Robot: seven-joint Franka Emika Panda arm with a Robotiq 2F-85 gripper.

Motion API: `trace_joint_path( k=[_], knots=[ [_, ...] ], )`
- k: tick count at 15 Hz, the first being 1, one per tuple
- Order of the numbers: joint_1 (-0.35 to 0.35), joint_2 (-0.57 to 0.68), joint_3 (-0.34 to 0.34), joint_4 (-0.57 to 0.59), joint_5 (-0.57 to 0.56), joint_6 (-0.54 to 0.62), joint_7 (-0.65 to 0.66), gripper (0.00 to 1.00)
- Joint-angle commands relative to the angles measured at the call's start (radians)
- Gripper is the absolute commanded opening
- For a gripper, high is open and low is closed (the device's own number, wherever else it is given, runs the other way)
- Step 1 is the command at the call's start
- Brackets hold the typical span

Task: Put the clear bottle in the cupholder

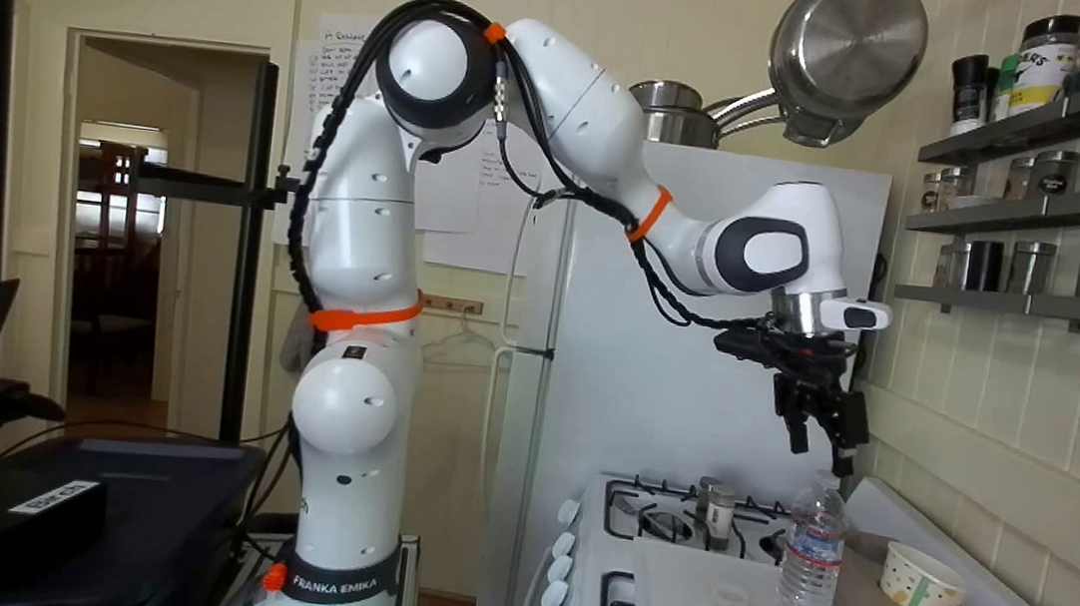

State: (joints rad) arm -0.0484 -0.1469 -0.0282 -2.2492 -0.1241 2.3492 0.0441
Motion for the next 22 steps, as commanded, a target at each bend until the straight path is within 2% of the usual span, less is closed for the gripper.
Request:
trace_joint_path(
  k=[1,7,8,9,11,12,14,16,17,19,21,22],
  knots=[
    [0.004,0.028,-0.006,0.022,0.037,-0.021,-0.015,0.89],
    [0.001,0.048,-0.016,0.02,0.071,-0.011,-0.015,0.81],
    [0.0,0.05,-0.017,0.018,0.072,-0.002,-0.014,0.69],
    [-0.001,0.053,-0.018,0.018,0.071,0.004,-0.013,0.68],
    [-0.003,0.058,-0.02,0.023,0.059,0.017,-0.006,0.52],
    [-0.004,0.06,-0.021,0.026,0.054,0.023,-0.004,0.42],
    [-0.008,0.063,-0.021,0.033,0.047,0.029,0.003,0.49],
    [-0.008,0.068,-0.023,0.04,0.047,0.025,0.003,0.44],
    [-0.006,0.07,-0.022,0.042,0.048,0.022,0.002,0.22],
    [-0.004,0.07,-0.021,0.046,0.052,0.004,-0.003,0.17],
    [-0.003,0.064,-0.021,0.051,0.056,-0.019,-0.005,0.06],
    [-0.003,0.059,-0.021,0.052,0.056,-0.025,-0.005,0.08]
  ],
)
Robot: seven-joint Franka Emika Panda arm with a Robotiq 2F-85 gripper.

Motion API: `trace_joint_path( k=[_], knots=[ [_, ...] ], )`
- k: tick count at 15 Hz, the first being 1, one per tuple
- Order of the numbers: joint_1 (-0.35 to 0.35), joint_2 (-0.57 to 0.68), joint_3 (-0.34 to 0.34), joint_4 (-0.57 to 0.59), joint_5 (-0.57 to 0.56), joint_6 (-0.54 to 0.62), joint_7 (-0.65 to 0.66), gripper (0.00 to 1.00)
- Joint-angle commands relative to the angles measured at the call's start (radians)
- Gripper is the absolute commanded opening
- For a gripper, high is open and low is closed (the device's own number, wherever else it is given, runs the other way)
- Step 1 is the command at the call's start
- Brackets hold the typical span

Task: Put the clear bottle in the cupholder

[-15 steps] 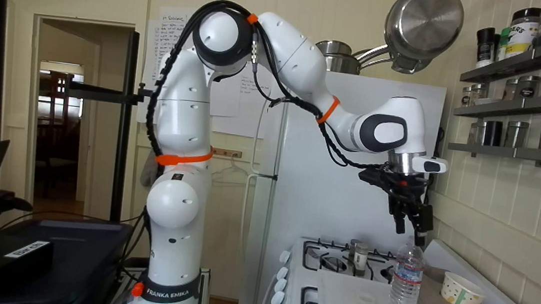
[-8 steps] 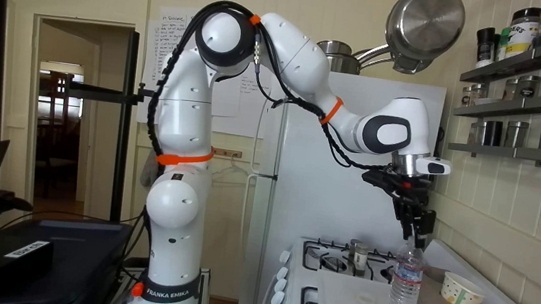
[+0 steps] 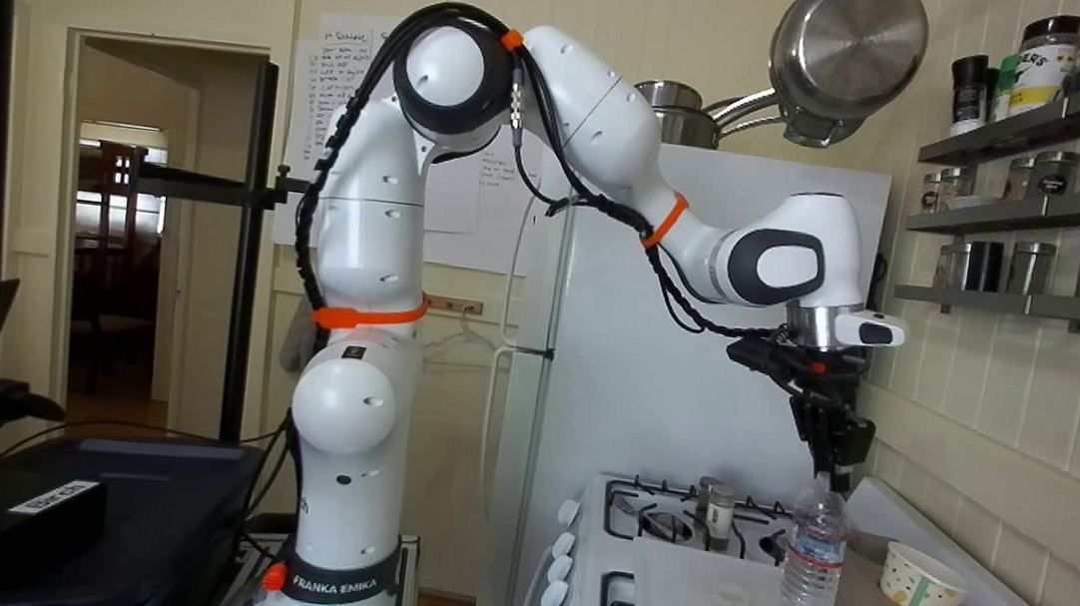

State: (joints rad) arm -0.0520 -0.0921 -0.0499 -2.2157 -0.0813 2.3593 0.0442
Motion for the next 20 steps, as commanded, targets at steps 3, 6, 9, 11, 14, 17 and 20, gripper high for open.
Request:
trace_joint_path(
  k=[3,6,9,11,14,17,20],
  knots=[
    [-0.005,-0.074,0.004,0.014,-0.03,-0.076,0.02,0.08],
    [-0.005,-0.15,0.006,0.024,-0.033,-0.12,0.008,0.08],
    [-0.008,-0.214,0.011,0.055,-0.043,-0.116,0.006,0.08],
    [-0.02,-0.215,0.014,0.096,-0.067,-0.083,0.022,0.08],
    [-0.014,-0.181,0.015,0.175,-0.059,-0.083,0.014,0.08],
    [-0.014,-0.197,0.012,0.153,-0.058,-0.091,0.006,0.31],
    [-0.014,-0.165,0.02,0.176,-0.069,-0.088,0.019,0.08]
  ],
)
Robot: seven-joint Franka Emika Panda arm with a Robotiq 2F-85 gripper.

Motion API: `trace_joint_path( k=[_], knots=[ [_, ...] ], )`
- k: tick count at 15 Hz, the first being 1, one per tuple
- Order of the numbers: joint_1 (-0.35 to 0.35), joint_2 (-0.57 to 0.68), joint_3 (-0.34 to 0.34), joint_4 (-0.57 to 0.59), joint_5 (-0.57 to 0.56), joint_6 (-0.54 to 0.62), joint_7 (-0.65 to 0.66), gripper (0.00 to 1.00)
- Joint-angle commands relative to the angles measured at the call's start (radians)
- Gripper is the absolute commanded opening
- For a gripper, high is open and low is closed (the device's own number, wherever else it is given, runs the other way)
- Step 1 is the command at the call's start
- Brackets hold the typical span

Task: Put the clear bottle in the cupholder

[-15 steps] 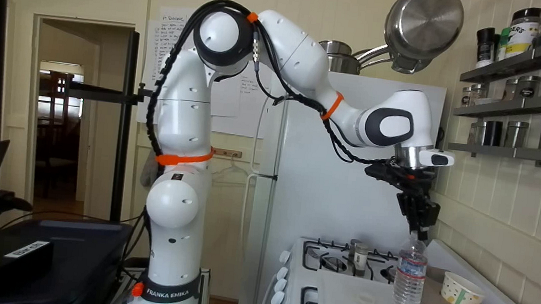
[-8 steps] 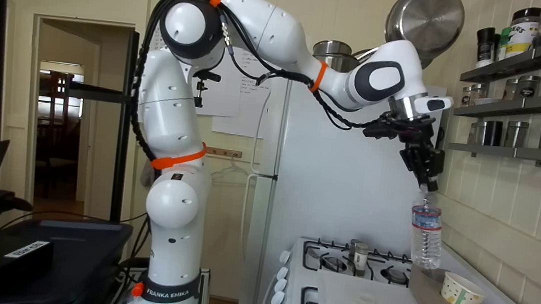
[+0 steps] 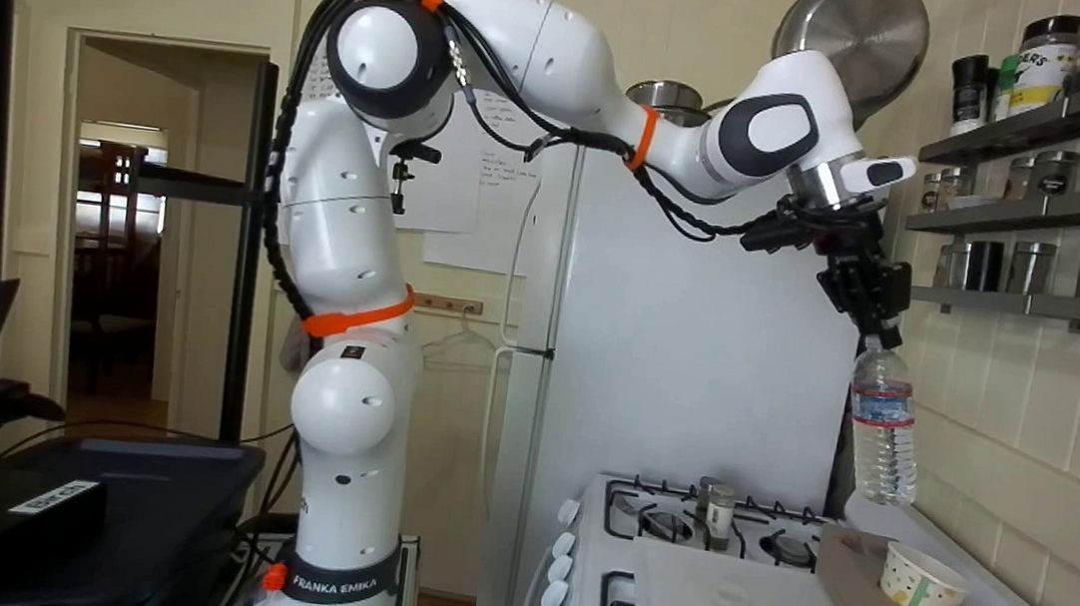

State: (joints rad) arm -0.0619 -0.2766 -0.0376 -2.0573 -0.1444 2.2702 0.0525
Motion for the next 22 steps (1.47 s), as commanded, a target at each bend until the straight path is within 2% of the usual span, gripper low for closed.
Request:
trace_joint_path(
  k=[1,6,11,14,19,22],
  knots=[
    [0.002,0.043,0.008,0.036,0.004,0.031,0.008,0.08],
    [0.009,0.12,0.016,0.094,0.006,0.116,0.001,0.08],
    [0.05,0.219,0.02,0.188,0.115,0.101,-0.102,0.08],
    [0.056,0.277,0.025,0.243,0.148,0.057,-0.126,0.08],
    [0.054,0.358,0.039,0.316,0.179,-0.08,-0.141,0.08],
    [0.054,0.397,0.041,0.349,0.158,-0.111,-0.123,0.08]
  ],
)
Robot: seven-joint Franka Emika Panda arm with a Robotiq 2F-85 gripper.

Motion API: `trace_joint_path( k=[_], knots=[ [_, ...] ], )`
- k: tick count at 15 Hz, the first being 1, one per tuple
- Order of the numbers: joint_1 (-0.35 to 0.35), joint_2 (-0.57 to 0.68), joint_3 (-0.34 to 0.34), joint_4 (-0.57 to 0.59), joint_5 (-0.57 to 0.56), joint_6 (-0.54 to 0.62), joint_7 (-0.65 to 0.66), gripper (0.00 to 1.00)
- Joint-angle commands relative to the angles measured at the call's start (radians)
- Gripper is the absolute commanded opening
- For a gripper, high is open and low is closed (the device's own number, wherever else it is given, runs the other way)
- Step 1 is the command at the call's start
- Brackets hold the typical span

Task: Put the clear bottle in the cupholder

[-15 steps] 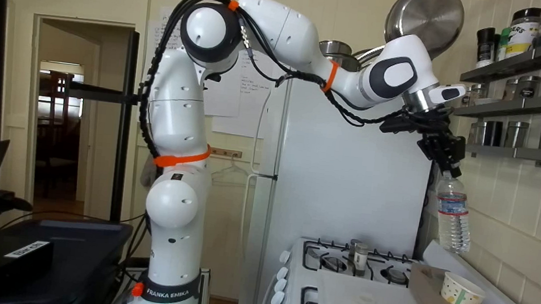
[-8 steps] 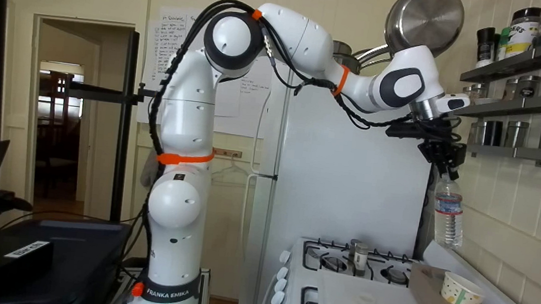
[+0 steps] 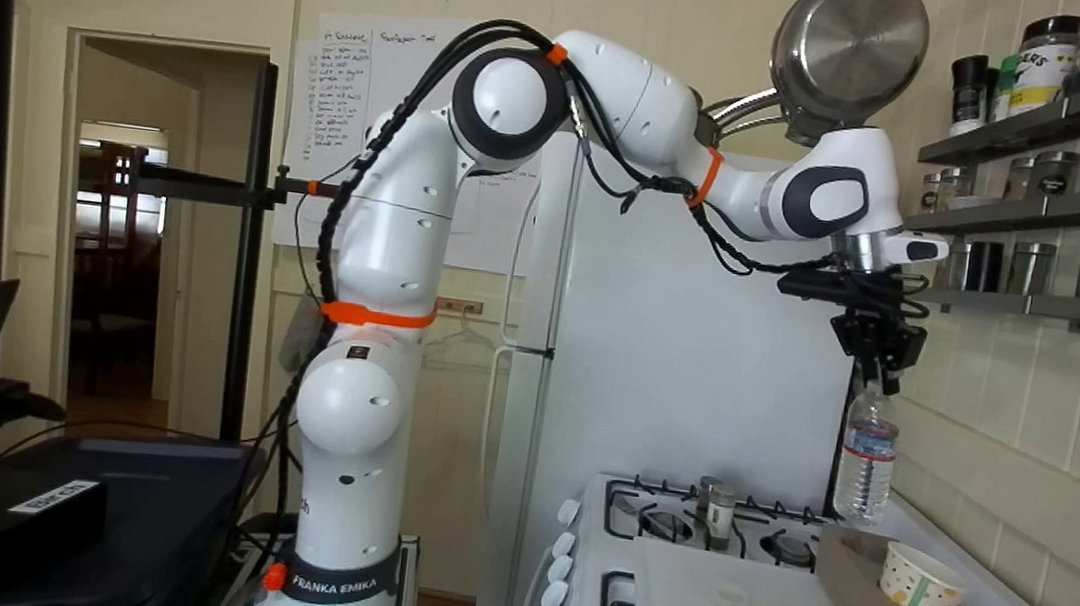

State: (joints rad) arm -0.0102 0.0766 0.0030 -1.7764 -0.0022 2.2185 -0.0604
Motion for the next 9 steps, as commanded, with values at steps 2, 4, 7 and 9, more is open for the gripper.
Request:
trace_joint_path(
  k=[2,4,7,9],
  knots=[
    [0.004,0.06,-0.003,0.081,-0.018,-0.072,0.015,0.08],
    [0.005,0.08,-0.004,0.094,-0.034,-0.073,0.02,0.08],
    [0.011,0.105,-0.005,0.095,-0.067,-0.05,0.03,0.08],
    [0.013,0.122,-0.008,0.099,-0.093,-0.042,0.046,0.08]
  ],
)
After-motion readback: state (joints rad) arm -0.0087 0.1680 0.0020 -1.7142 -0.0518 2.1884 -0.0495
